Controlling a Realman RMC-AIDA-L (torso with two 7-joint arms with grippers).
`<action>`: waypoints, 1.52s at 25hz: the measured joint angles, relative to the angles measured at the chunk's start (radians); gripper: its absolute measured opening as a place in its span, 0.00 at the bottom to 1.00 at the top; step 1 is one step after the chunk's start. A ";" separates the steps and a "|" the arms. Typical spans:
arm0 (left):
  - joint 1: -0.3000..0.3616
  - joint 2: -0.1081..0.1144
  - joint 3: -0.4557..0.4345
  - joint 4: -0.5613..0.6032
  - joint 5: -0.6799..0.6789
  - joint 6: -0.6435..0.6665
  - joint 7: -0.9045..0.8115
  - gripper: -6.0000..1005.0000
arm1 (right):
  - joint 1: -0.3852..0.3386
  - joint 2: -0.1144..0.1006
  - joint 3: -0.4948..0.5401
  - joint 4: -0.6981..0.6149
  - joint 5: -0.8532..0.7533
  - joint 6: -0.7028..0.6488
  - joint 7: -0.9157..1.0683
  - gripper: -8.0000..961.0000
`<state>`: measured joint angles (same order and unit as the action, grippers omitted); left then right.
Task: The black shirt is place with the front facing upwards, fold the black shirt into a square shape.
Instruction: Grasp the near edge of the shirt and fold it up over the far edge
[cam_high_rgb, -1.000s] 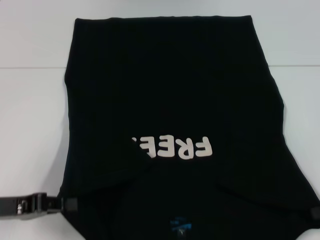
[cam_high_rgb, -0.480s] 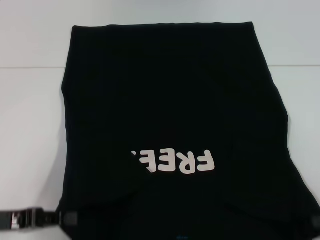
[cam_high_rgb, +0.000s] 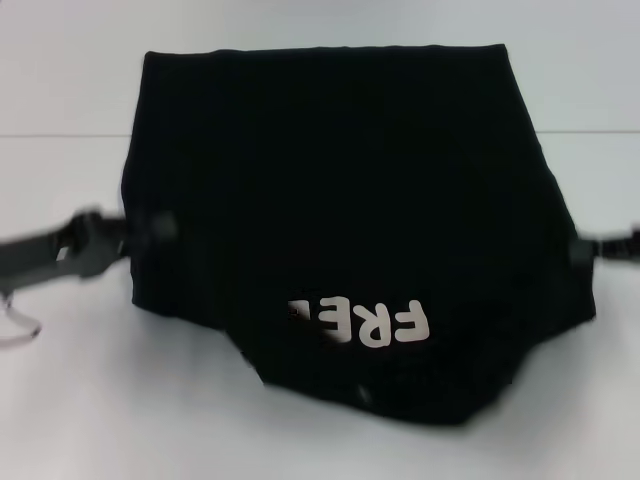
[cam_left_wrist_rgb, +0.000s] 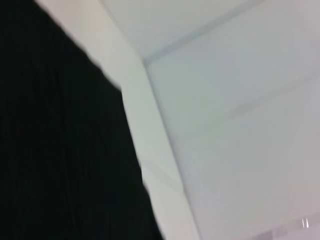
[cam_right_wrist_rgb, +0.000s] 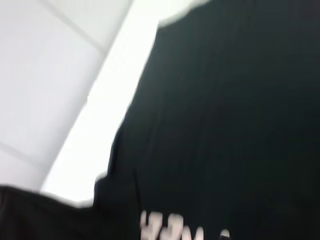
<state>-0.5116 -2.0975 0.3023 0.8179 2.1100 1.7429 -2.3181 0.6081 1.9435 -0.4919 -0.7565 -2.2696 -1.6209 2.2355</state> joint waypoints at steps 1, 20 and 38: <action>-0.020 0.001 0.000 -0.023 -0.017 -0.047 -0.003 0.03 | 0.014 0.004 0.000 0.000 0.020 0.040 0.007 0.03; -0.195 -0.034 0.363 -0.176 -0.055 -0.922 0.117 0.03 | 0.174 0.100 -0.287 0.190 0.100 0.919 -0.016 0.03; -0.255 -0.036 0.490 -0.164 -0.049 -1.165 0.145 0.03 | 0.260 0.076 -0.339 0.214 0.103 1.094 -0.016 0.03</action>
<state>-0.7664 -2.1335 0.7920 0.6536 2.0608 0.5783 -2.1734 0.8682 2.0197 -0.8309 -0.5421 -2.1668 -0.5274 2.2193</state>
